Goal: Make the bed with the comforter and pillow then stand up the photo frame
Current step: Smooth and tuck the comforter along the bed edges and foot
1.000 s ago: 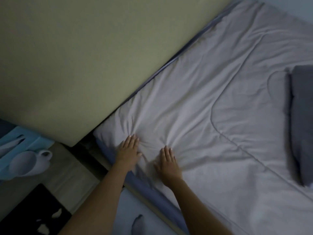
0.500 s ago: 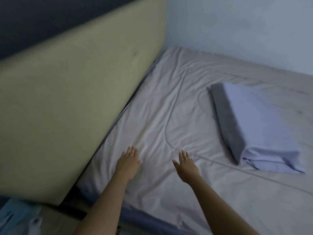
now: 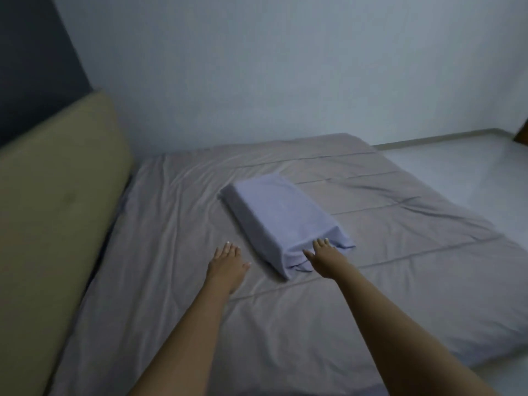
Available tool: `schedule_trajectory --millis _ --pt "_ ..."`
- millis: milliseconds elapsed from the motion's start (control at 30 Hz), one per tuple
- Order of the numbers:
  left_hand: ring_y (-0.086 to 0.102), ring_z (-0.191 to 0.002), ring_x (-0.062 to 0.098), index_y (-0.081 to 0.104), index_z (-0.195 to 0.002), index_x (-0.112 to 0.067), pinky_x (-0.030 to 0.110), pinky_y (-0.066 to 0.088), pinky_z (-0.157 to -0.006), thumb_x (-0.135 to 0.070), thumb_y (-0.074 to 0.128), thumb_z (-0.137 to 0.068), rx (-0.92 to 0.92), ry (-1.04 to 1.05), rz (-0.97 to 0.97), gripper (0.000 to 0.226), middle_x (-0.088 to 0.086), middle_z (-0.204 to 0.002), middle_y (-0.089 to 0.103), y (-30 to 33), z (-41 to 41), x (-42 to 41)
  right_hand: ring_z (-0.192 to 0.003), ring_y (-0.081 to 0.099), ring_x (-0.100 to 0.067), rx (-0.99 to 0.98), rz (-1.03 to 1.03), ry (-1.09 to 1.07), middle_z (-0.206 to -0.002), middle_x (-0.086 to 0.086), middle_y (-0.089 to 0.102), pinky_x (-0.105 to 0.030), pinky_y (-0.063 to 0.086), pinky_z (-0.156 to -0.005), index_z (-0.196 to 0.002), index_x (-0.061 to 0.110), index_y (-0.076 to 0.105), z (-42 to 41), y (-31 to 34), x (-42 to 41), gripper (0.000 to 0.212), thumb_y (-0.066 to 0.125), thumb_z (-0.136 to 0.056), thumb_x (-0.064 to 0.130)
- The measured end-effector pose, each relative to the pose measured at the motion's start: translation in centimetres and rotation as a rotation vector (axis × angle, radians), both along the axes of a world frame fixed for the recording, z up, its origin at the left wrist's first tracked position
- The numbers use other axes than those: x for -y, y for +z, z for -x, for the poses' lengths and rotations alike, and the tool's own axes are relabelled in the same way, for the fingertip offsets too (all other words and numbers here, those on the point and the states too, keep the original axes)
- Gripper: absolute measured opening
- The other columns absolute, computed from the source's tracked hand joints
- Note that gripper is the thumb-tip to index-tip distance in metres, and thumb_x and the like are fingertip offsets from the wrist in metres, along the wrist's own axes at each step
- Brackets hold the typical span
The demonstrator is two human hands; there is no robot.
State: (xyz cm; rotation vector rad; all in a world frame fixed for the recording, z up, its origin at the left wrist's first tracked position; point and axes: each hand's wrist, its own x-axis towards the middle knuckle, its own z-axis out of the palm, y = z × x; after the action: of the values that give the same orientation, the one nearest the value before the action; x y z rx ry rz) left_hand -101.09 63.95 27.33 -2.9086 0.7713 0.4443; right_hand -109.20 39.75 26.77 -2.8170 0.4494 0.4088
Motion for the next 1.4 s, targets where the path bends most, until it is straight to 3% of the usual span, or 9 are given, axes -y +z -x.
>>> schedule_trajectory --millis 100,233,500,967,1400 --pt "-0.001 -0.150 0.024 0.002 -0.153 -0.001 0.039 0.002 -0.122 -0.045 0.016 -0.104 0.040 -0.057 -0.010 0.067 0.012 -0.162 0.001 1.8 0.9 7.9 -0.146 0.005 -0.038 -0.032 0.082 -0.030 -0.158 -0.022 0.003 -0.047 0.015 -0.117 -0.153 0.015 0.012 2.2 1.7 7.6 0.052 0.020 -0.105 0.031" --pt "0.000 -0.150 0.024 0.004 -0.153 0.000 0.040 0.002 -0.121 -0.044 0.016 -0.104 0.062 -0.108 0.004 0.067 0.011 -0.162 0.003 3.1 2.3 19.7 -0.148 0.005 -0.029 -0.021 0.076 -0.164 -0.160 -0.015 0.006 -0.042 0.015 -0.118 -0.152 0.002 0.011 5.2 3.5 18.2 0.064 0.020 -0.103 0.043" --pt "-0.001 -0.150 0.024 0.005 -0.153 0.000 0.040 0.005 -0.121 -0.044 0.014 -0.104 0.098 -0.185 0.018 0.066 0.011 -0.162 0.003 6.2 4.1 41.5 -0.149 0.004 -0.027 0.015 0.147 -0.184 -0.160 -0.014 0.006 -0.039 0.012 -0.119 -0.151 0.001 0.012 8.4 8.0 37.7 0.067 0.020 -0.102 0.046" --pt "-0.002 -0.150 0.023 0.004 -0.153 -0.001 0.039 0.002 -0.120 -0.044 0.015 -0.104 0.123 -0.218 -0.034 0.066 0.012 -0.162 0.001 6.4 0.1 64.7 -0.149 0.002 -0.026 0.017 0.096 -0.191 -0.161 -0.013 0.003 -0.040 0.011 -0.120 -0.152 0.001 0.007 5.1 7.5 59.2 0.066 0.018 -0.103 0.043" --pt "-0.002 -0.150 0.023 0.004 -0.153 0.000 0.037 0.002 -0.120 -0.046 0.015 -0.103 0.040 0.035 0.002 0.068 0.012 -0.162 0.001 4.0 4.6 84.8 -0.149 0.004 -0.025 -0.029 0.133 0.065 -0.161 -0.011 0.007 -0.040 0.013 -0.119 -0.152 0.002 0.012 4.5 6.8 80.6 0.065 0.018 -0.103 0.045"
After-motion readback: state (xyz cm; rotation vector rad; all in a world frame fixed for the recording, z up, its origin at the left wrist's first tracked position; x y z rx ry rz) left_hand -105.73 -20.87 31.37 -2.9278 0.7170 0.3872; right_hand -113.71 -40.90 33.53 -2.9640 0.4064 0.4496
